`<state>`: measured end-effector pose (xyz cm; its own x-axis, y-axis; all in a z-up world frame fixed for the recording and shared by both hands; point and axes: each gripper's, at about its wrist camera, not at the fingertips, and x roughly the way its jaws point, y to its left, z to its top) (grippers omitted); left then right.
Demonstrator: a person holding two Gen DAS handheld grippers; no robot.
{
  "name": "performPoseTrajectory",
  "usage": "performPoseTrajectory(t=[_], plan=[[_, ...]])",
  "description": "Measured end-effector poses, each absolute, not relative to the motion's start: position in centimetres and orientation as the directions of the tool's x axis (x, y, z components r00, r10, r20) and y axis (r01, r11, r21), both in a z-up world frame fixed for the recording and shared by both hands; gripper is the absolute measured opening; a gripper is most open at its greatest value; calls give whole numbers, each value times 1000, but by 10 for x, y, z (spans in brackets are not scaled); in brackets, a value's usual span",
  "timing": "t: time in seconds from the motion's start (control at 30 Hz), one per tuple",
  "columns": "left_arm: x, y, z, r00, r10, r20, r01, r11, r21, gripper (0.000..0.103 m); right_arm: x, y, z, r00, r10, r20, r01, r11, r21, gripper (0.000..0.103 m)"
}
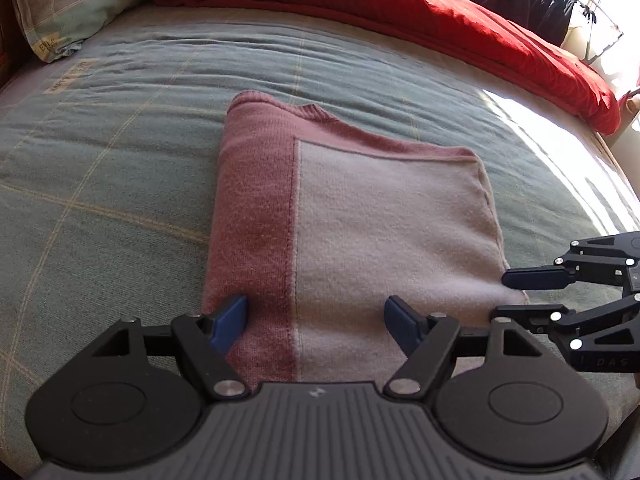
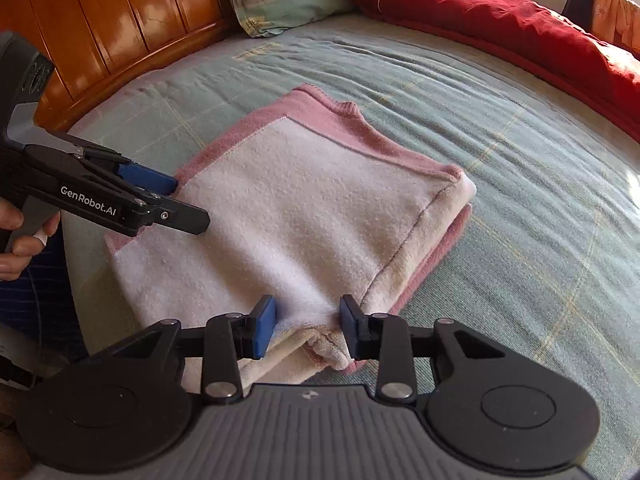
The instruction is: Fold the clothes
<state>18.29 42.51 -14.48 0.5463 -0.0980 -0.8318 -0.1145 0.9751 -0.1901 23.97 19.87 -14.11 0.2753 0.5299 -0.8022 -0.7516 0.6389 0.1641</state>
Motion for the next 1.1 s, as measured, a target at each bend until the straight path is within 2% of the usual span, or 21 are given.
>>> performPoseTrajectory(t=[0.17,0.3,0.37,0.43,0.53,0.77,1.0,1.1], plan=[[174,426,-127,569,-122,-813,-119,966,-228,75,227,191,-115,248,596,-764,-777,594,210,39],[158,417,-114,595,-187,-782,-70,957,-282,76,207,199,-113,132,656,-743,-826,488,283,39],[153,411,-120,580,-198,-790,-63,956,-285,77,201,204,-126,110,620,-777,-831,486,271,39],[152,409,-135,535,-157,-830,-95,965,-243,77,199,202,-140,117,572,-812,-818,520,248,40],[150,409,-151,482,-103,-870,-130,974,-187,76,200,184,-140,117,582,-805,-785,551,284,42],[145,392,-122,539,-162,-826,-55,973,-226,76,197,160,-117,152,632,-760,-771,557,308,42],[137,386,-147,473,-173,-864,-62,971,-229,76,190,167,-124,140,609,-781,-761,570,308,43],[140,394,-125,553,-180,-813,-45,969,-245,76,190,160,-124,152,603,-783,-752,585,304,43]])
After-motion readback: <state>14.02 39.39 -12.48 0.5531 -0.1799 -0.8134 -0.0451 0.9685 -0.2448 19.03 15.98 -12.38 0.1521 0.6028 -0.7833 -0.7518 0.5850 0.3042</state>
